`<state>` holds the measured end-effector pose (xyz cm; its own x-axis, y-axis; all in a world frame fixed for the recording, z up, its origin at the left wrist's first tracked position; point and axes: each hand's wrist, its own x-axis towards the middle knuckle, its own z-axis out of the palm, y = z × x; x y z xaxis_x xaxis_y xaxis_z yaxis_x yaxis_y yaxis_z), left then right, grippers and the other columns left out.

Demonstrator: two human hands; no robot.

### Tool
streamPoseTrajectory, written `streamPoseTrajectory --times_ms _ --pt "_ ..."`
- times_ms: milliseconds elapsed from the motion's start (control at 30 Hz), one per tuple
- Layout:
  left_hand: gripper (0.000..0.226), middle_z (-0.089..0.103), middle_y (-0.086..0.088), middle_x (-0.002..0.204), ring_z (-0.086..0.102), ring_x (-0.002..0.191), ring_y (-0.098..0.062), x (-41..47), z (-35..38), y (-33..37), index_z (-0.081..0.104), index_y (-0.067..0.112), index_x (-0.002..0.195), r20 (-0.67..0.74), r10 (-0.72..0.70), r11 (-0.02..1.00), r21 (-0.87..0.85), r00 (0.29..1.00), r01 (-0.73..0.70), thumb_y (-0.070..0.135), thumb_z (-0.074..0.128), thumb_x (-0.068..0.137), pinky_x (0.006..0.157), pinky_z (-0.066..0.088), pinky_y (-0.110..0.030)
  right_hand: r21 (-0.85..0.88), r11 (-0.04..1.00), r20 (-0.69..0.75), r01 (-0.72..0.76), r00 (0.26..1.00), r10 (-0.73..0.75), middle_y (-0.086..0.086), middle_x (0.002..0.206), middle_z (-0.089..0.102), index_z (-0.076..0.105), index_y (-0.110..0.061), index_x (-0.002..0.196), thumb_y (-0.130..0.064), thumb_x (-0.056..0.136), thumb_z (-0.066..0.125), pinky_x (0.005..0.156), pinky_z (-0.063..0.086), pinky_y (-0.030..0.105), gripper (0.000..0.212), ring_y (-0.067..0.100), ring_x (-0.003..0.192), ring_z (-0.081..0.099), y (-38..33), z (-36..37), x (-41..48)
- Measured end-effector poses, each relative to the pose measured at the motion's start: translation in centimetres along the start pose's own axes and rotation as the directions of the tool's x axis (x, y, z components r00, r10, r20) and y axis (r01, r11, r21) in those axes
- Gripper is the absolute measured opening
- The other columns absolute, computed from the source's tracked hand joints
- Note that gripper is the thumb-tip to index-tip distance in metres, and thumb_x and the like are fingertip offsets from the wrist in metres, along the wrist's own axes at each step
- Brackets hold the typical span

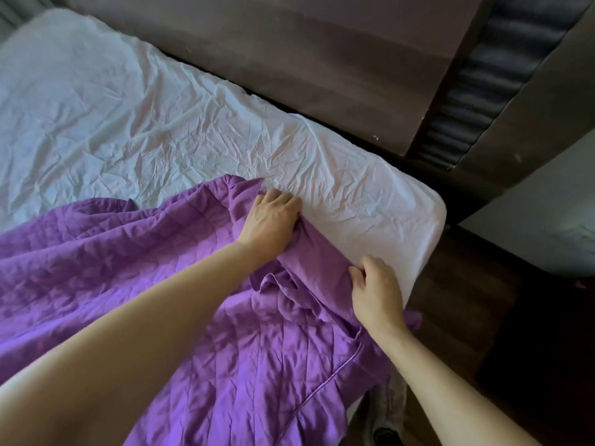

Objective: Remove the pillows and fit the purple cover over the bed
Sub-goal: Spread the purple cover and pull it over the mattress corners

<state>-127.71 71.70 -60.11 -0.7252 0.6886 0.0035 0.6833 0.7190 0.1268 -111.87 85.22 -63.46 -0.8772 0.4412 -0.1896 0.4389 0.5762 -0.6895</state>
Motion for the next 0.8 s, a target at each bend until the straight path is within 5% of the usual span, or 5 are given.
streamPoseTrajectory --times_ms 167,333,433,667,800 --pt "0.009 0.059 -0.016 0.076 0.057 0.071 -0.035 4.7 -1.8 1.8 0.040 0.007 0.094 0.193 -0.057 0.975 -0.198 0.979 0.096 0.003 0.033 0.091 0.073 0.041 -0.041 0.685 0.582 0.342 -0.438 0.899 0.274 0.005 0.067 0.047 0.047 -0.017 0.068 -0.021 0.095 0.048 0.058 0.038 0.032 0.028 0.020 0.064 0.045 -0.4 -2.8 2.5" --pt "0.014 0.060 -0.023 0.087 0.056 0.075 -0.039 9.2 -3.3 4.0 0.038 0.007 0.105 0.251 -0.046 0.961 -0.253 0.967 0.112 0.004 0.031 0.093 0.070 0.047 -0.050 0.789 0.137 0.572 -0.599 0.797 0.193 0.033 0.111 0.058 0.054 0.005 0.116 -0.021 0.089 0.048 0.092 0.043 0.051 0.038 0.029 0.092 0.055 -1.4 -4.3 3.9" --pt "0.013 0.059 -0.021 0.085 0.056 0.073 -0.038 10.7 -3.9 5.2 0.036 0.012 0.104 0.261 -0.032 0.971 -0.219 0.965 0.092 0.008 0.030 0.093 0.068 0.048 -0.049 0.788 -0.011 0.612 -0.615 0.782 0.122 0.020 0.115 0.065 0.063 -0.002 0.115 -0.019 0.095 0.038 0.095 0.045 0.041 0.036 0.028 0.103 0.063 -1.3 -5.3 4.4" --pt "0.020 0.051 -0.009 0.081 0.052 0.076 -0.030 11.3 -3.8 5.9 0.042 0.013 0.110 0.264 0.009 0.986 -0.165 0.964 0.037 0.022 0.028 0.100 0.066 0.035 -0.035 0.797 -0.079 0.603 -0.598 0.781 0.162 0.011 0.119 0.066 0.060 -0.009 0.121 -0.031 0.098 0.038 0.100 0.042 0.040 0.039 0.025 0.113 0.061 1.7 -7.7 5.8" --pt "0.017 0.061 -0.006 0.087 0.054 0.081 -0.024 10.8 -3.7 6.1 0.051 0.016 0.101 0.263 0.053 0.923 -0.380 0.963 0.053 0.015 0.034 0.097 0.070 0.038 -0.031 0.848 0.007 0.514 -0.530 0.826 0.232 0.013 0.097 0.071 0.065 -0.007 0.099 -0.020 0.095 0.051 0.077 0.052 0.032 0.020 0.020 0.089 0.069 2.1 -8.3 6.5"
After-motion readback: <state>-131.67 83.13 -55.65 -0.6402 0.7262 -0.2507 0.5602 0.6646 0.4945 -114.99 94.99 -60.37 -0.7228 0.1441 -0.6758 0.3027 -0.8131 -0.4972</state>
